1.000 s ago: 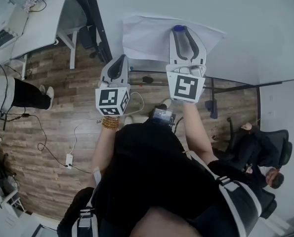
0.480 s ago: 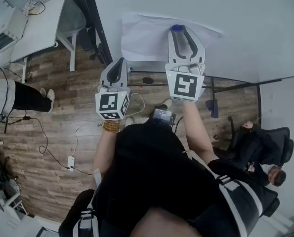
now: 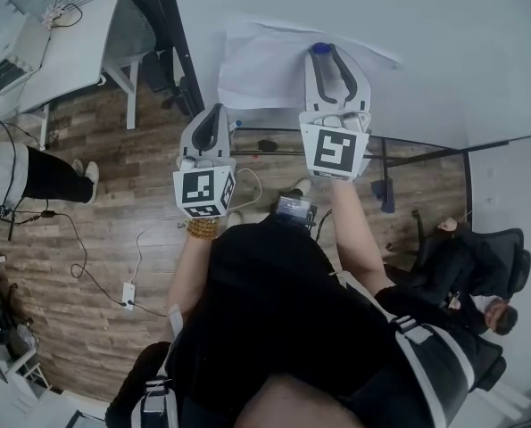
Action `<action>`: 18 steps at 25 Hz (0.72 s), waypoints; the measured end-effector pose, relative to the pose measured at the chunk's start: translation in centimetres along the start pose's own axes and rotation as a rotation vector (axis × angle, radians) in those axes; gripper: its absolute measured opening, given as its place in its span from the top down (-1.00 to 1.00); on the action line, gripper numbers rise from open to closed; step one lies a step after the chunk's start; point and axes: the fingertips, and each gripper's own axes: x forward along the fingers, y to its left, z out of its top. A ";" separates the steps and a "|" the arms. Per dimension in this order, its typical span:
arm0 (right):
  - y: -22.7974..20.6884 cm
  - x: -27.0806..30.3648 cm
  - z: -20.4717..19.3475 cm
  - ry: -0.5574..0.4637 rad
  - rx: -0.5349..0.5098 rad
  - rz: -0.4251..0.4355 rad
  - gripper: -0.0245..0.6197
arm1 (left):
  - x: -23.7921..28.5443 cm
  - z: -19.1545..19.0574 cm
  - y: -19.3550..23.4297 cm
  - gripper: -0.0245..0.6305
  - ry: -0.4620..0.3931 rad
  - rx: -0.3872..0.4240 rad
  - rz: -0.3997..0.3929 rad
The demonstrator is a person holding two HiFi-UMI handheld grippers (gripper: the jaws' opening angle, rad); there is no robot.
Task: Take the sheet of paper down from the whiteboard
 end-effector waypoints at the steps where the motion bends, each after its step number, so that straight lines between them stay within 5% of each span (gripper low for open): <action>1: 0.0 0.1 0.0 0.000 -0.005 -0.002 0.56 | 0.0 0.0 0.0 0.89 0.000 0.000 0.000; 18: -0.1 0.2 -0.5 0.017 -0.045 -0.014 0.56 | -0.4 -0.1 -0.2 0.89 0.000 -0.004 0.006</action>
